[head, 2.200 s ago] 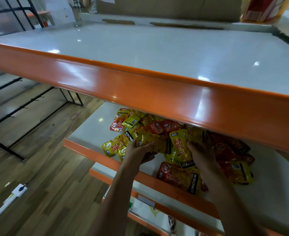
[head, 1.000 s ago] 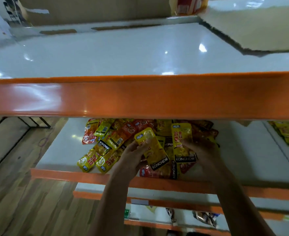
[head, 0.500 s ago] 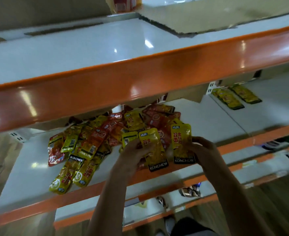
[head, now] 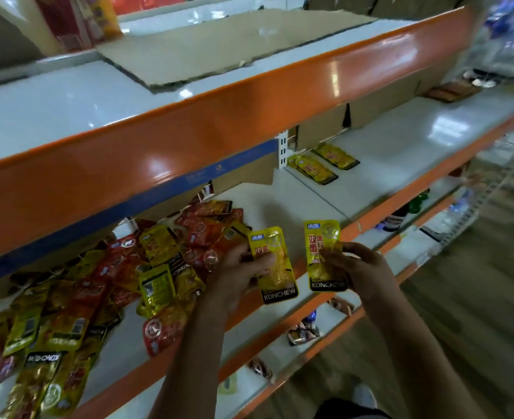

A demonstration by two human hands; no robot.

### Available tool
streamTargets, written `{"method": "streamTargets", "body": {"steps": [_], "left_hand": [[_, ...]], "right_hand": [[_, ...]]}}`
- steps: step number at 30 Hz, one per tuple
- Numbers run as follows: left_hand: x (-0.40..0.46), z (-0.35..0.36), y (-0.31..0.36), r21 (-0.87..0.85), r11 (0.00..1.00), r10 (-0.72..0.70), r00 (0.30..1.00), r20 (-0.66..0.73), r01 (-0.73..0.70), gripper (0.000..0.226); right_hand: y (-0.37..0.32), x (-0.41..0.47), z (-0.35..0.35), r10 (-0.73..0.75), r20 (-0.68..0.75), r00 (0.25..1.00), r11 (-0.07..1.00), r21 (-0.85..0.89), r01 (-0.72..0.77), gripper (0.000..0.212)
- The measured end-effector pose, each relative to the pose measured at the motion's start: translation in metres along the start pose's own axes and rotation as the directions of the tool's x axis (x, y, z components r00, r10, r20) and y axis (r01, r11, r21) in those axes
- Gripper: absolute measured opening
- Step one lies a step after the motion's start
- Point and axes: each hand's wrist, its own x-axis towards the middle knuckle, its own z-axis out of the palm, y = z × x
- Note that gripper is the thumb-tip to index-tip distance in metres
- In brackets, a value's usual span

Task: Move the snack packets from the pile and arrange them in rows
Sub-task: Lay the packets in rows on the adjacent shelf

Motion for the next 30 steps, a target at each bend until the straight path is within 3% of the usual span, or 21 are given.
{"method": "streamTargets", "body": {"steps": [6,10,17,20,24,30], "left_hand": [[0.039,0.068,0.003,0.040,0.999,0.010,0.999,0.047,-0.012,0.024],[0.066,0.123,0.002,-0.003,1.000,0.012,0.998,0.063,-0.011,0.033],[0.103,0.211,0.005,-0.047,0.999,0.007,1.000,0.007,-0.007,0.019],[0.118,0.238,0.003,-0.050,0.999,0.005,0.999,-0.034,-0.007,0.019],[0.134,0.258,0.006,-0.046,0.999,-0.016,0.997,-0.076,0.012,0.019],[0.167,0.256,0.020,-0.097,0.995,-0.010,0.985,-0.172,-0.006,0.022]], "right_hand": [[-0.014,0.027,-0.068,-0.006,-0.038,0.999,1.000,-0.016,0.005,0.032],[-0.034,0.055,-0.114,-0.022,-0.046,0.999,0.995,-0.093,0.017,0.063],[-0.071,0.109,-0.192,-0.045,-0.032,0.998,0.986,-0.164,0.039,0.021],[-0.084,0.127,-0.214,-0.034,0.007,0.999,0.985,-0.171,0.035,0.030],[-0.091,0.153,-0.229,-0.020,0.012,1.000,0.987,-0.161,0.021,0.018],[-0.098,0.201,-0.217,-0.016,0.048,0.999,0.992,-0.122,0.022,0.019]]}}
